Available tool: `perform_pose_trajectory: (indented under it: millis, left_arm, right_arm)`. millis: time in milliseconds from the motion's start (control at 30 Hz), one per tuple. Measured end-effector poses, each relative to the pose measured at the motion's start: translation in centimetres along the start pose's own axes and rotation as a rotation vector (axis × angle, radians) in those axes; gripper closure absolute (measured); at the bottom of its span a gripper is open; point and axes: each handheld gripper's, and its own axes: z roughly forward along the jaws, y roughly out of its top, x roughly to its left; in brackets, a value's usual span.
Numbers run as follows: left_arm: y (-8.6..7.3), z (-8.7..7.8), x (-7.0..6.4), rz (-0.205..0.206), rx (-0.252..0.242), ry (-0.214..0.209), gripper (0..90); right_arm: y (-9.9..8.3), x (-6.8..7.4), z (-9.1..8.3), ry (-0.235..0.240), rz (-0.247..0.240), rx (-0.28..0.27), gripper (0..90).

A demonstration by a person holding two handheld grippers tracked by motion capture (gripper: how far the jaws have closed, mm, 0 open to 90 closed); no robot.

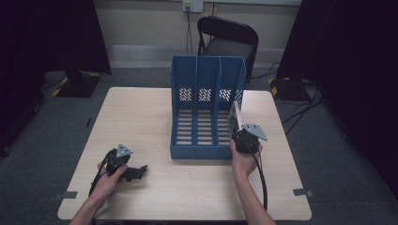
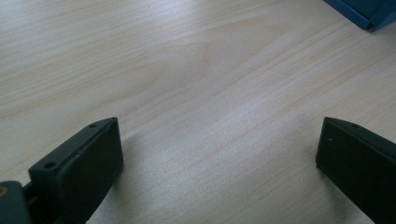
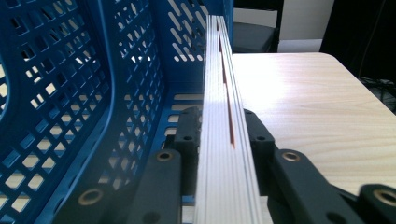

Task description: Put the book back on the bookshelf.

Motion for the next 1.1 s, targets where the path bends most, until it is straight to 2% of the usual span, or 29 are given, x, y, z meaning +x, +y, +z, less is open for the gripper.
perform_pose_trajectory:
  millis: [167, 233, 300, 633, 800, 1000, 1100]
  left_arm:
    - [0.0, 0.0, 0.0, 0.0, 0.0, 0.0, 0.1]
    - [-0.01, 0.0, -0.01, -0.001, 0.0, 0.0, 0.1]
    - [0.0, 0.0, -0.01, -0.001, 0.0, 0.0, 0.1]
    - [-0.02, -0.01, -0.05, -0.001, -0.001, 0.0, 0.1]
    - [-0.04, -0.04, -0.07, 0.0, -0.001, -0.002, 0.1]
    - [-0.04, -0.04, -0.08, 0.0, -0.001, -0.002, 0.1]
    - [-0.04, -0.04, -0.08, 0.0, -0.001, -0.002, 0.1]
  right_arm:
    - [0.12, -0.1, 0.05, 0.02, 0.005, 0.006, 75.9]
    - [0.02, 0.32, 0.07, 0.006, -0.044, -0.004, 76.1]
    - [-0.08, 0.51, 0.05, -0.003, -0.058, -0.011, 76.2]
    - [-0.14, 0.62, -0.06, -0.037, -0.049, -0.051, 76.2]
    - [-0.26, 0.5, 0.12, -0.065, -0.039, -0.045, 76.1]
    - [-0.12, 0.17, 0.14, -0.046, -0.029, -0.023, 75.3]
    - [-0.03, -0.04, 0.06, -0.034, -0.023, -0.018, 71.8]
